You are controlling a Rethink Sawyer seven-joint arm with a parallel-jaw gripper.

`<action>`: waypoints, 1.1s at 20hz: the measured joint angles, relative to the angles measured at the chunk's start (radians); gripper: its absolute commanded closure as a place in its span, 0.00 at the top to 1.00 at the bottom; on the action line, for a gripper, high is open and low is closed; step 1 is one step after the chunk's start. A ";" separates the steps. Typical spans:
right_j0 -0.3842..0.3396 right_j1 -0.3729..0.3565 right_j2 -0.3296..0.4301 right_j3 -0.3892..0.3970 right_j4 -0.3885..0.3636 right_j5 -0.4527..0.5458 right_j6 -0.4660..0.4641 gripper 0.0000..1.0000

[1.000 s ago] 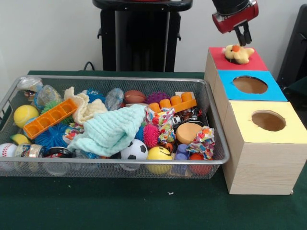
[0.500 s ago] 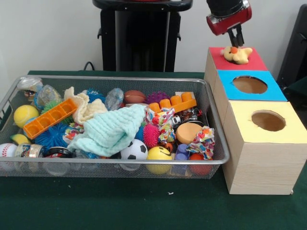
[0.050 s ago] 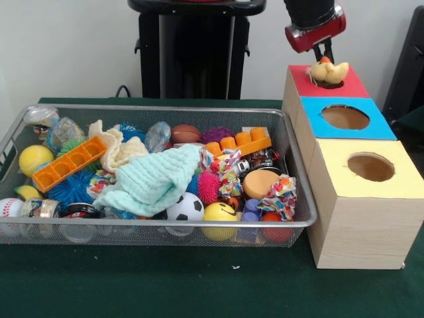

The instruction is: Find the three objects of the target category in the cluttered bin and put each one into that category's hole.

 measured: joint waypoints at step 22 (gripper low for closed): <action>0.058 -0.037 -0.048 0.000 -0.002 -0.018 0.000 0.00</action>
